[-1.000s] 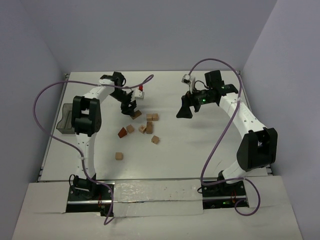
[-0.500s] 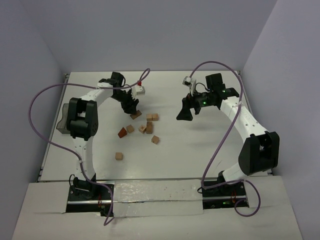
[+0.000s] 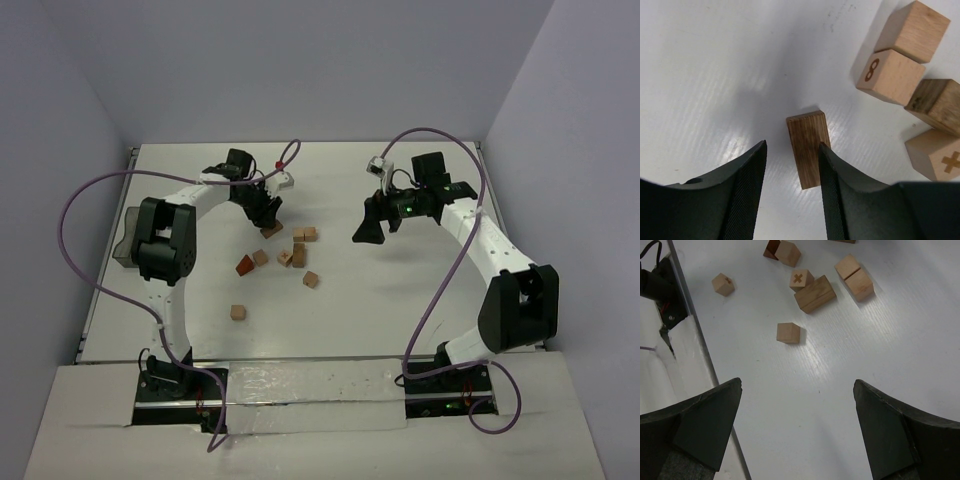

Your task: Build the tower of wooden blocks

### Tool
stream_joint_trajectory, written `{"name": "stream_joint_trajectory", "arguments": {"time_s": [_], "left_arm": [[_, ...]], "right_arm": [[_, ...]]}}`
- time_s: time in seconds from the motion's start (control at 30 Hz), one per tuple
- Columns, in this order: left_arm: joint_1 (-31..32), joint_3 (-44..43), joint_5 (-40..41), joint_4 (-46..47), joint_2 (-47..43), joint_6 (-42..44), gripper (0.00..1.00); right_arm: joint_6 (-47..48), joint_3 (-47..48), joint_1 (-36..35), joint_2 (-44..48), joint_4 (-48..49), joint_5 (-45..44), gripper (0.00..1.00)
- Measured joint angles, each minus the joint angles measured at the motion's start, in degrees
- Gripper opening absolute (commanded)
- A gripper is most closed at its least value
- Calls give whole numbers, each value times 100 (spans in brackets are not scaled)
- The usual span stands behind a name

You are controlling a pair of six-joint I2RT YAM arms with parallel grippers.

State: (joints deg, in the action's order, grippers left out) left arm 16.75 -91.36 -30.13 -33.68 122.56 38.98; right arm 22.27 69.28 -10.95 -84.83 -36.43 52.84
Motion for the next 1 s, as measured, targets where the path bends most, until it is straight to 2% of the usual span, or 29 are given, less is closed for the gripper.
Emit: {"name": "stream_joint_trajectory", "arguments": {"time_s": [0.33, 0.7, 0.87, 1.0], "left_arm": [[94, 249, 176, 394, -144, -98, 55], [102, 250, 208, 311, -169, -293, 65], [133, 444, 203, 265, -369, -301, 67], [148, 587, 126, 257, -513, -274, 64]], "right_arm": [[-36, 0, 40, 7, 49, -1, 100], [-62, -70, 41, 39, 90, 2, 100], [-147, -189, 41, 108, 152, 0, 100], [-192, -224, 41, 119, 219, 8, 100]]}}
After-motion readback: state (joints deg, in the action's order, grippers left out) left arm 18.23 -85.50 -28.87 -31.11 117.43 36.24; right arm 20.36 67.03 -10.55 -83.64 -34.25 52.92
